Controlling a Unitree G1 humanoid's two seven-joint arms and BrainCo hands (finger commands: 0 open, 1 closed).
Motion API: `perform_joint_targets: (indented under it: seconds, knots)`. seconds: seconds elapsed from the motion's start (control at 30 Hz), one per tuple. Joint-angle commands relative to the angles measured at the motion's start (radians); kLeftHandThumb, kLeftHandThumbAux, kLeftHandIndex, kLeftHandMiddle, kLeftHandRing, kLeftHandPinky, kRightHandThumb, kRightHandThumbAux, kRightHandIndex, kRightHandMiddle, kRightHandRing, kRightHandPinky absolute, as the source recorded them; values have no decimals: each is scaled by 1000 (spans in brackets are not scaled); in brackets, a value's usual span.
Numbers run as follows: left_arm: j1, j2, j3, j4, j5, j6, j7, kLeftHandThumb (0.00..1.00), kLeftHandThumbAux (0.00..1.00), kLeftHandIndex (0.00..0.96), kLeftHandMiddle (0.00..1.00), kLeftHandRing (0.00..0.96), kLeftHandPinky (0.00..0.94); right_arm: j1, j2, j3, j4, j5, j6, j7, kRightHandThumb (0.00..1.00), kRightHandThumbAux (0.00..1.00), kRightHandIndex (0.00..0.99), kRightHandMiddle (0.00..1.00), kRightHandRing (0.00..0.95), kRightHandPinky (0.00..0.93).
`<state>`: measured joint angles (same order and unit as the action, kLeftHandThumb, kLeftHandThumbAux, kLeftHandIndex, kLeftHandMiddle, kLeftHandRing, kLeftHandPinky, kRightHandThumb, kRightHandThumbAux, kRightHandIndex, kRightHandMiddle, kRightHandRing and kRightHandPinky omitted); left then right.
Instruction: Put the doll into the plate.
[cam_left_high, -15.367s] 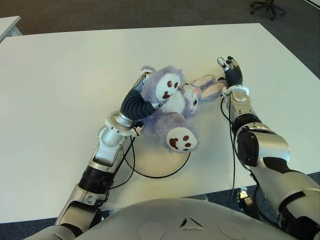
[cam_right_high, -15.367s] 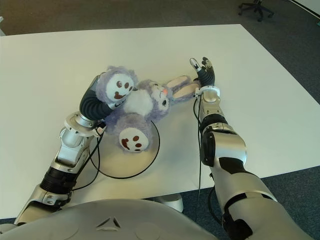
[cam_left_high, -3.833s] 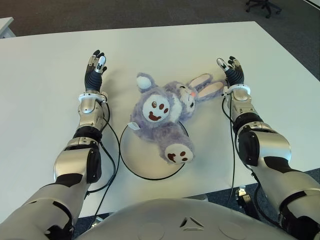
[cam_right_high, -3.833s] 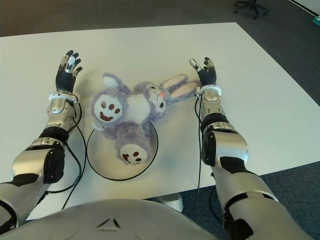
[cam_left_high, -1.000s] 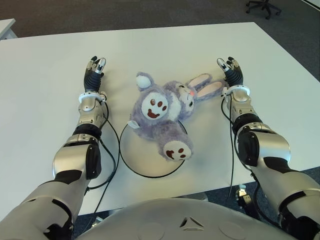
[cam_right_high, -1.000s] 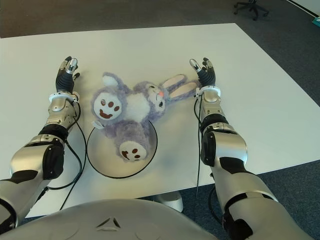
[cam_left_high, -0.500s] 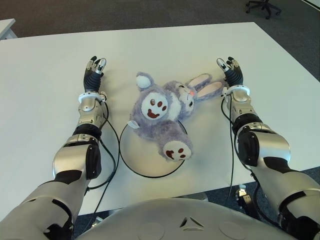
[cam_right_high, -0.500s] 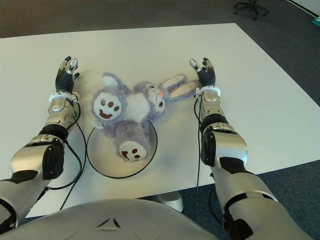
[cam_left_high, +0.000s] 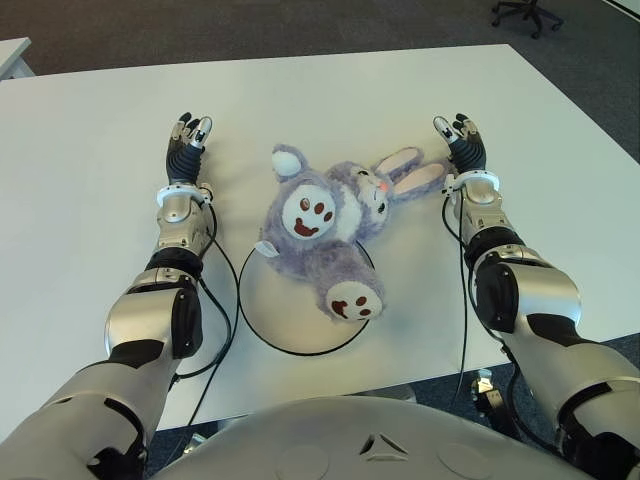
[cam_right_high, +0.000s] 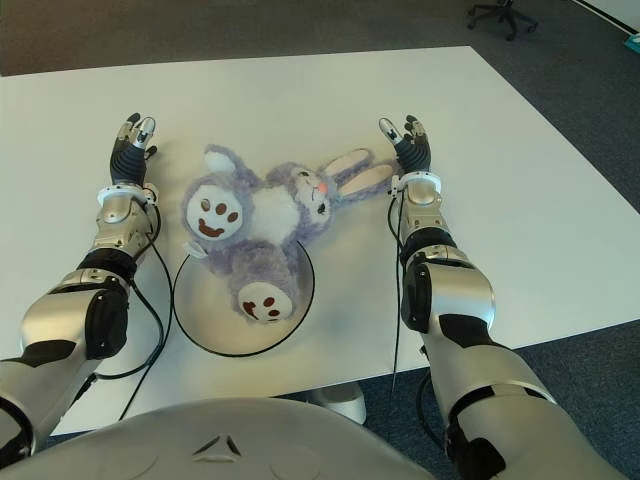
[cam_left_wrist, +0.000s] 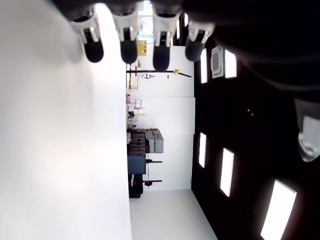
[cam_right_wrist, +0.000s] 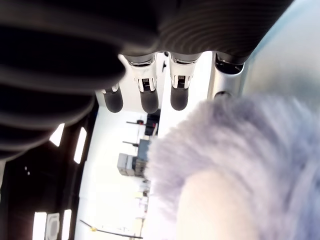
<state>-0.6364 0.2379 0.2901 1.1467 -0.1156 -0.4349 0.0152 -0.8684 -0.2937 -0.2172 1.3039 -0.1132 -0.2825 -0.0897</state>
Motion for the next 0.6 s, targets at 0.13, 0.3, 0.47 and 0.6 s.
perform_joint_targets:
  seconds: [0.13, 0.3, 0.47, 0.6]
  knots:
    - [84, -30, -16, 62, 17, 59, 36, 0, 476, 0, 78, 39, 0, 61, 22, 0, 45, 7, 47, 11, 0, 463, 0, 0, 0, 0]
    - [85, -32, -20, 61, 20, 63, 50, 0, 492, 0, 70, 36, 0, 61, 22, 0, 45, 7, 47, 11, 0, 467, 0, 0, 0, 0]
    - [85, -34, -25, 59, 18, 64, 60, 0, 499, 0, 66, 39, 0, 61, 21, -1, 45, 8, 48, 12, 0, 469, 0, 0, 0, 0]
    - [85, -36, -27, 59, 16, 65, 65, 0, 508, 0, 65, 41, 0, 61, 20, -1, 45, 7, 47, 12, 0, 469, 0, 0, 0, 0]
